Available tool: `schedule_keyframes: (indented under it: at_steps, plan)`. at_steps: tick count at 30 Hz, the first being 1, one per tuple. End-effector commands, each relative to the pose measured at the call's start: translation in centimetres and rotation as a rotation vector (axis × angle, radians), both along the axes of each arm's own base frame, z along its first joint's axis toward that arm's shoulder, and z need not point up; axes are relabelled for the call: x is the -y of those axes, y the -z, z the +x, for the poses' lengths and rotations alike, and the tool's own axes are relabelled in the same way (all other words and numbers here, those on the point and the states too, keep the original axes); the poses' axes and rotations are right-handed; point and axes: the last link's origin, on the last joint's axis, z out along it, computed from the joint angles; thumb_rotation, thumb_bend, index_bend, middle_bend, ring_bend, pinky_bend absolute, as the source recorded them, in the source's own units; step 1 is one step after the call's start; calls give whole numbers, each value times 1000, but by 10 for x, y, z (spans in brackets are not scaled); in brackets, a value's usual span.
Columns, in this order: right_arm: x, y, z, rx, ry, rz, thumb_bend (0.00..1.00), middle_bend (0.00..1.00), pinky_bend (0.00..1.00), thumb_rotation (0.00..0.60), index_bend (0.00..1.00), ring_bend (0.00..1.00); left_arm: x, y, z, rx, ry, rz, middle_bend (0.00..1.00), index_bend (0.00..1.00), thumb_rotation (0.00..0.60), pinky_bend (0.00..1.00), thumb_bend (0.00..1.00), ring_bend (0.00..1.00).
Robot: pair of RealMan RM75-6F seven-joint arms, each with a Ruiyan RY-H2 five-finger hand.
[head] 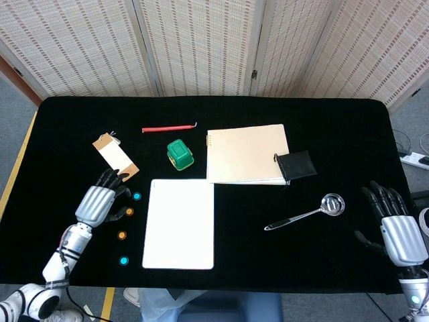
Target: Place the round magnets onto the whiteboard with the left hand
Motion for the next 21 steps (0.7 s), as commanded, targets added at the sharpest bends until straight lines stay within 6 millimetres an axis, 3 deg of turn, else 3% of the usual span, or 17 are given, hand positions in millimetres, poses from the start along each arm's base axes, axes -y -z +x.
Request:
schedule_keyframes:
  at_steps: [1, 11, 21]
  plan:
    - [0, 0, -1, 0, 4, -1, 269, 0, 0, 600, 0, 0, -13, 18, 8, -5, -1, -38, 172, 470, 600, 0, 389, 63]
    - [-2, -1, -6, 2, 21, -4, 269, 0, 0, 600, 0, 0, -31, 54, 17, -67, -30, -101, 172, 461, 600, 0, 389, 62]
    - [-3, -2, -9, 7, 34, -9, 269, 0, 0, 600, 0, 0, -47, 64, 10, -102, -121, -101, 172, 441, 600, 0, 388, 36]
